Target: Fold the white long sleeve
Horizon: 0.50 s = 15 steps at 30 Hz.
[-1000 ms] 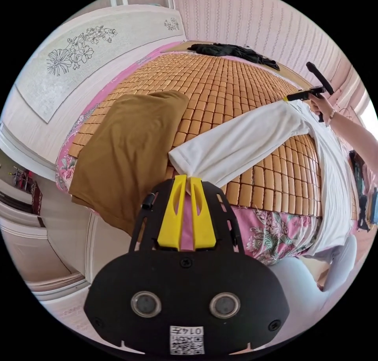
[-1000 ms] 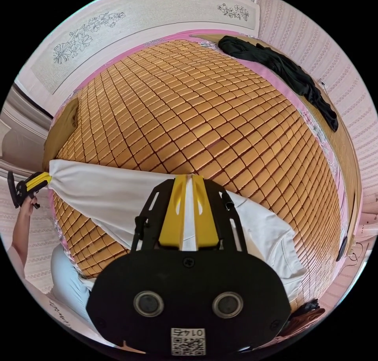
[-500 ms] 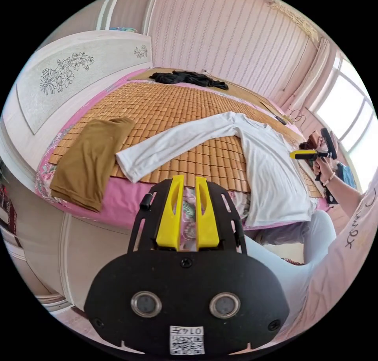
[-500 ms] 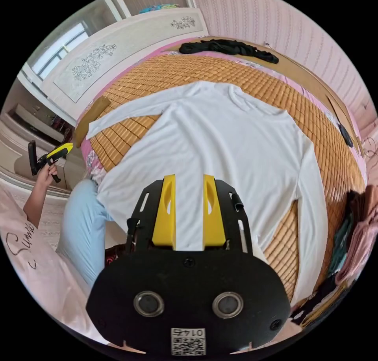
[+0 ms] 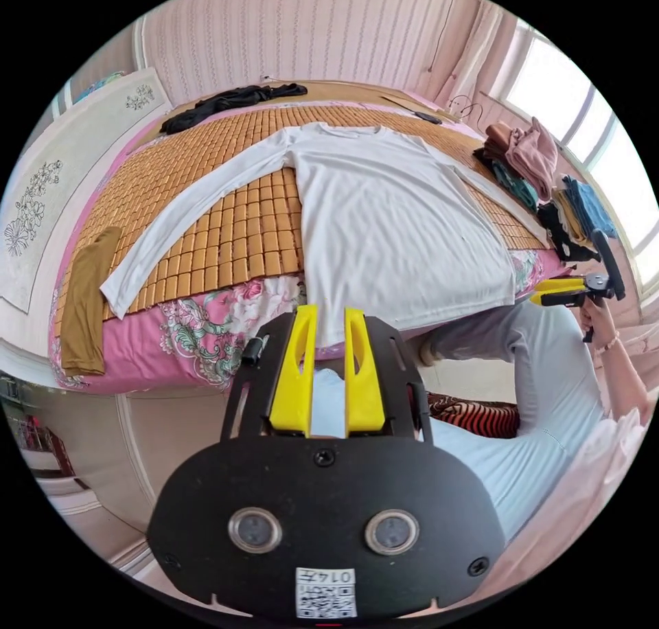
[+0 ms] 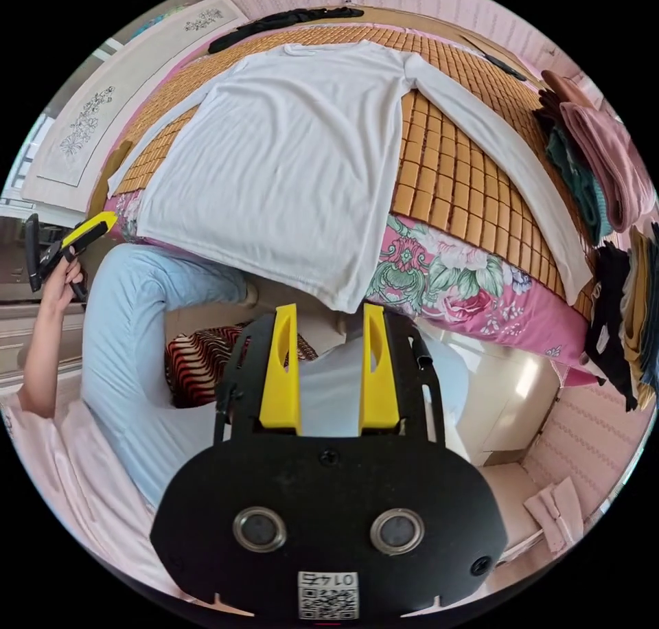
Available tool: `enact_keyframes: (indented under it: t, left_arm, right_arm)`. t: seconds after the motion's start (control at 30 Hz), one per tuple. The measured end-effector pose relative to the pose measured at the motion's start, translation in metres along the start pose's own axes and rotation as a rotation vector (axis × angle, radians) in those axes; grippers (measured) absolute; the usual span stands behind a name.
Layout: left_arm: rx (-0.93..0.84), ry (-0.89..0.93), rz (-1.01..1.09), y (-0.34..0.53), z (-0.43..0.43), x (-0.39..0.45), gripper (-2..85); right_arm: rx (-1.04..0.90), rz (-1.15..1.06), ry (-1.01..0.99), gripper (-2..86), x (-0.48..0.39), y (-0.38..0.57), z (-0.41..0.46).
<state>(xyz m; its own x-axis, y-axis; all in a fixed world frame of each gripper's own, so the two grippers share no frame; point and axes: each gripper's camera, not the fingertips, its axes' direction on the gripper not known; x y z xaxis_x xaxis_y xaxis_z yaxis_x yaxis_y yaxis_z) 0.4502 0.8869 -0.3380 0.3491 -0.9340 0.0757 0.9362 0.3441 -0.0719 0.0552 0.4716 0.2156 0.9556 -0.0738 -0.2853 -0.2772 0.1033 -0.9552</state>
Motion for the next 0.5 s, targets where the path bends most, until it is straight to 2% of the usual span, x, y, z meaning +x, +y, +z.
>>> enact_keyframes:
  t: [0.13, 0.27, 0.33, 0.5]
  left_arm:
    - [-0.152, 0.007, -0.003, -0.017, 0.051, 0.001, 7.9]
    - [-0.235, -0.095, 0.03, -0.038, 0.092, 0.02, 8.0]
    - [-0.271, -0.085, 0.007, -0.049, 0.112, 0.021, 7.6]
    - [-0.315, -0.096, 0.029, -0.06, 0.142, 0.023, 3.0]
  right_arm:
    - [0.01, -0.035, 0.06, 11.4, -0.013, -0.016, 0.0]
    - [-0.16, -0.048, 0.089, 9.6, -0.02, -0.032, 0.026]
    - [-0.214, -0.05, 0.146, 8.7, -0.022, -0.035, 0.033]
    - [-0.24, -0.097, 0.165, 6.0, -0.027, -0.027, 0.019]
